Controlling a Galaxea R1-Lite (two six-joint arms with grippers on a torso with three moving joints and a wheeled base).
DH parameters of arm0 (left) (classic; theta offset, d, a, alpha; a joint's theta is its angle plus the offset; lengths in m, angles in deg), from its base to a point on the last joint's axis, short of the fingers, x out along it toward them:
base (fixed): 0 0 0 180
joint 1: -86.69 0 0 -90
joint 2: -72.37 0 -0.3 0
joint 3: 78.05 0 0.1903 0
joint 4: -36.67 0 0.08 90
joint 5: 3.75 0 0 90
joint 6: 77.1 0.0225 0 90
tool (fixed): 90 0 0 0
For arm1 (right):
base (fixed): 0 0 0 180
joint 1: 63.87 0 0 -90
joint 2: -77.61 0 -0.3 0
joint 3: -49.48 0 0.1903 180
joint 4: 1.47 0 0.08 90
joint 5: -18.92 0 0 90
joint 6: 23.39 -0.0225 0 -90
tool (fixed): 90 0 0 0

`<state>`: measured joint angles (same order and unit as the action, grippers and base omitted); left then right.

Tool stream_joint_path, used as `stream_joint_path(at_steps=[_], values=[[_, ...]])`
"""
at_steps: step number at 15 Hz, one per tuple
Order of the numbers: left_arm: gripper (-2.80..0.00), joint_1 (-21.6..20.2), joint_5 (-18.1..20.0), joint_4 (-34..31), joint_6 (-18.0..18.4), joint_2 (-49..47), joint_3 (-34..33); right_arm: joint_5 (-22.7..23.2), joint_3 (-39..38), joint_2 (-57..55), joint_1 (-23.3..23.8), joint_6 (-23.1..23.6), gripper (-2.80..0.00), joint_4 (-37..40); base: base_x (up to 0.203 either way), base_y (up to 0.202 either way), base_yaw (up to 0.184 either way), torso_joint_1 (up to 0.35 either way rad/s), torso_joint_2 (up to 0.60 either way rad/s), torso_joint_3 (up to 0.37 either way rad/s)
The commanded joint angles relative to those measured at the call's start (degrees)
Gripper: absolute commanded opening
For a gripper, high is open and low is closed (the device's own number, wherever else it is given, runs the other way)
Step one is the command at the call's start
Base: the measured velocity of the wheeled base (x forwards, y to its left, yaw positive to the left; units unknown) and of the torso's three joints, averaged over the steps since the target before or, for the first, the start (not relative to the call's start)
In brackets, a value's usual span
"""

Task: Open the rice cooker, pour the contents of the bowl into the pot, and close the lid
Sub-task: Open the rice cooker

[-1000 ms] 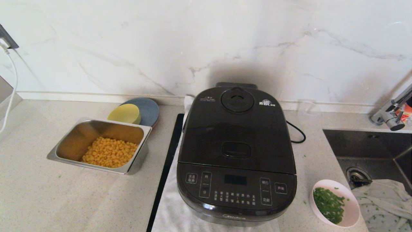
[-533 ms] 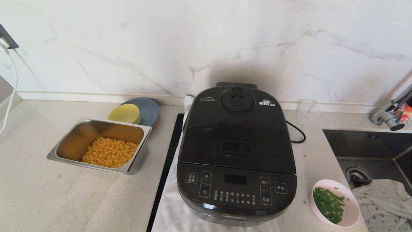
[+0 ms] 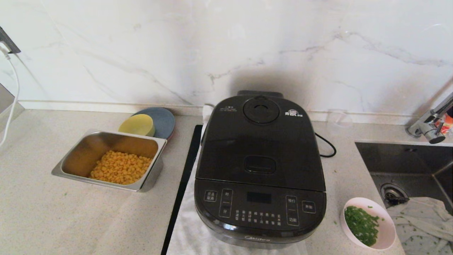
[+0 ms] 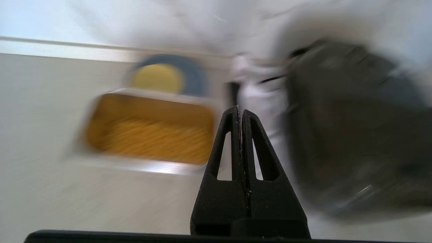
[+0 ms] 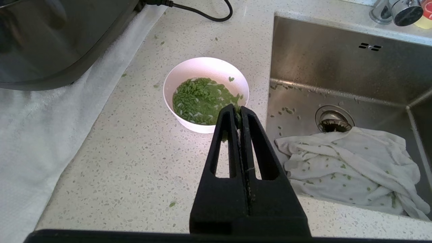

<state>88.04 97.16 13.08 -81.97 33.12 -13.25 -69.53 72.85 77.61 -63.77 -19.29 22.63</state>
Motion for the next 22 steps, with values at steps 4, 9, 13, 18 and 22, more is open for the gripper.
stream_joint_path(at_steps=[4,9,13,18,22], values=[[-2.80,12.4,7.1,-2.4,-13.3,-33.5,21.4,0.0,0.0,0.1,0.0,0.0,-2.80,0.1,0.000,0.000,0.000,0.000,0.00,0.000],[-2.80,23.6,9.2,-2.6,-16.8,-46.3,28.1,0.0,0.0,0.0,0.0,0.0,-2.80,0.0,0.000,0.000,0.000,0.000,0.00,0.000],[-2.80,30.0,8.4,-2.6,-18.9,-50.2,32.4,0.0,0.0,0.1,0.0,0.0,-2.80,0.1,0.000,0.000,0.000,0.000,0.00,0.000],[-2.80,36.8,2.3,-2.5,-19.3,-55.2,35.4,0.0,0.0,0.0,0.0,0.0,-2.80,0.0,0.000,0.000,0.000,0.000,0.00,0.000],[-2.80,39.9,-0.8,-1.7,-20.0,-58.8,35.3,0.0,0.0,0.0,0.0,0.0,-2.80,0.0,0.000,0.000,0.000,0.000,0.00,0.000]])
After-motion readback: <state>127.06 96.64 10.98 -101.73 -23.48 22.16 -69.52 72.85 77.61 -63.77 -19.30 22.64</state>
